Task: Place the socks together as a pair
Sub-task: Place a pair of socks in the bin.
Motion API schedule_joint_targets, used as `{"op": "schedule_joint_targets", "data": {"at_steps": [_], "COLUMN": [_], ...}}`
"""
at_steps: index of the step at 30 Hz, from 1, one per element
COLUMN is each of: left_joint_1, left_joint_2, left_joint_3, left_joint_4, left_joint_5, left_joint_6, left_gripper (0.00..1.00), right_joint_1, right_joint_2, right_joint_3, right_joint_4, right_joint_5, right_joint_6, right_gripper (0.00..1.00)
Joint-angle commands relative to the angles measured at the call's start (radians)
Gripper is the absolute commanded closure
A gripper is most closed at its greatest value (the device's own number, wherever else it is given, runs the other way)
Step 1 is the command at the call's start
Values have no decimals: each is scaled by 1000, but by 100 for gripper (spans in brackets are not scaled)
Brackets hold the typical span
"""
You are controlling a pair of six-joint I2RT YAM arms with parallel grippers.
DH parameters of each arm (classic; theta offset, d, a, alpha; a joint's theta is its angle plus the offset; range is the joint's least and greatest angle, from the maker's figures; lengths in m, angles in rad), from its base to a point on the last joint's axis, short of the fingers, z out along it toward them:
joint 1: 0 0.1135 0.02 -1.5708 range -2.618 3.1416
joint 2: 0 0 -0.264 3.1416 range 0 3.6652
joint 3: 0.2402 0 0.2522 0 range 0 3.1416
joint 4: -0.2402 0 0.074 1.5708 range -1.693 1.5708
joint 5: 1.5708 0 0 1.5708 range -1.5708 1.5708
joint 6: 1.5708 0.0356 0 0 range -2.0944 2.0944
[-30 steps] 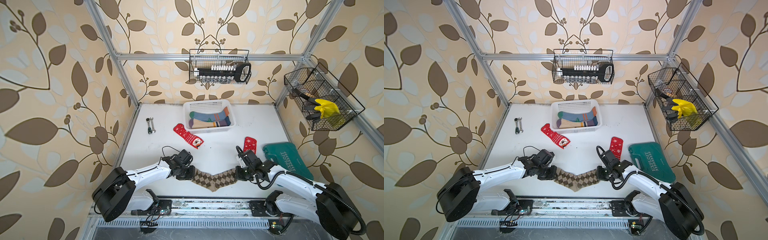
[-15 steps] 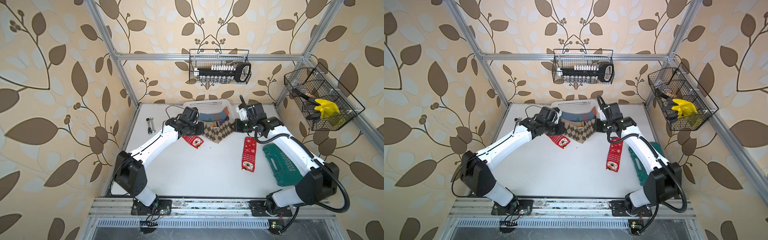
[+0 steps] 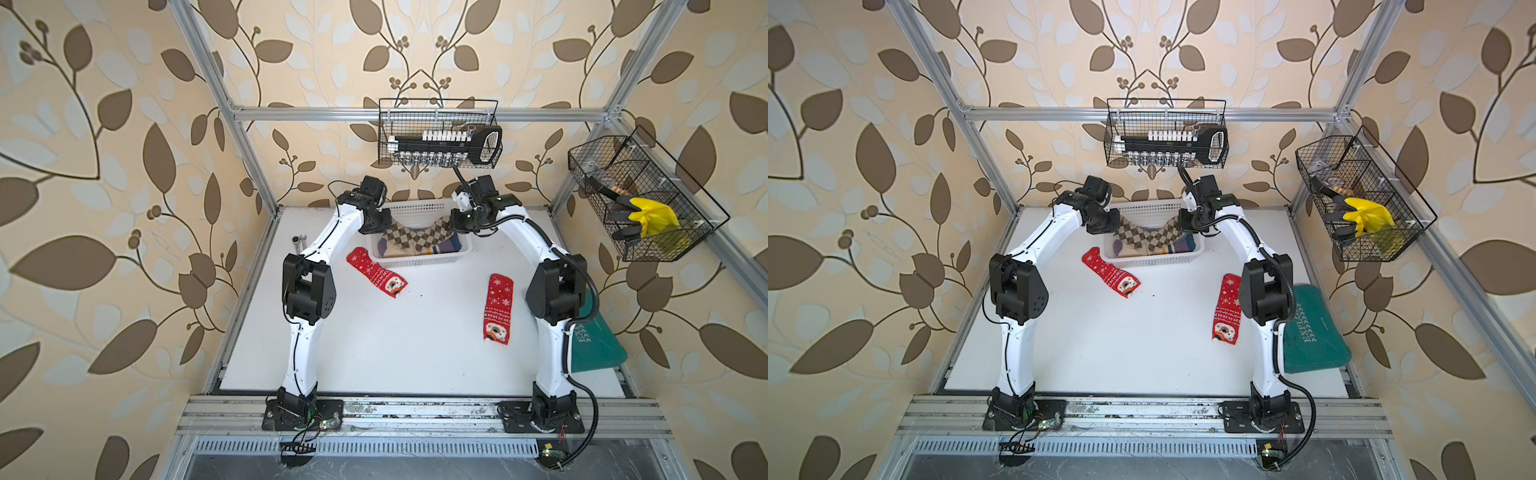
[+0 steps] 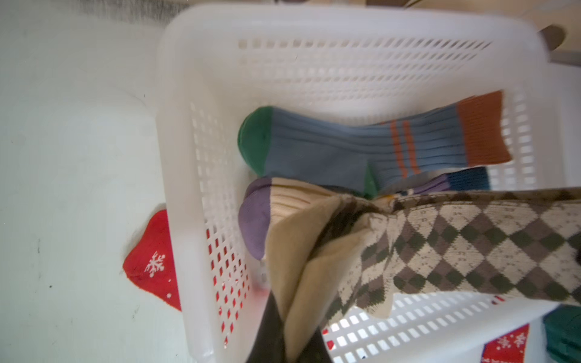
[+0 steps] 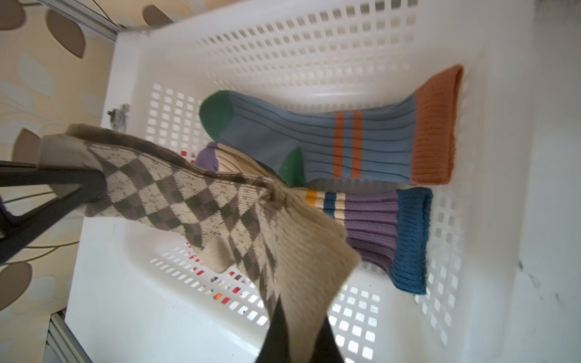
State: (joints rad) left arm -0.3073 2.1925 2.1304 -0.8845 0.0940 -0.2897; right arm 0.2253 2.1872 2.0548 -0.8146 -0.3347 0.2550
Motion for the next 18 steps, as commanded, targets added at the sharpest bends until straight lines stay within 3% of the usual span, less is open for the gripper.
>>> {"op": "schedule_joint_targets", "data": {"at_steps": [1,4,6,8,10,15,18], "left_joint_1": [-1,0,0,-1,-5,-15,-25], "left_joint_2": [25,64,74,58,19,-115,-236], "left_joint_3": [50,60,62,56,53,29,-102], "left_joint_4": [-63,-73,-65,-41,-17,18,71], "left_joint_5": [16,19,31,64,82,64,56], "left_joint_6": [46,53,60,65,67,51,29], "left_gripper": [100,98,82,53,41,35,34], "right_joint_1": [-16,-29,-31,-31,-31,-32,-31], "right_joint_2": [1,9,23,23,-12,-137,-237], "right_joint_3": [-1,-42,-41,-35,-46,-86,-168], "right_joint_4": [-38,-16,-18,-32,-27,-27,-43], "right_joint_5": [13,20,24,43,77,100,135], "right_joint_6": [-37,-33,-37,-52,-54,-43,-33], "right_gripper": [100,100,93,75,65,54,53]}}
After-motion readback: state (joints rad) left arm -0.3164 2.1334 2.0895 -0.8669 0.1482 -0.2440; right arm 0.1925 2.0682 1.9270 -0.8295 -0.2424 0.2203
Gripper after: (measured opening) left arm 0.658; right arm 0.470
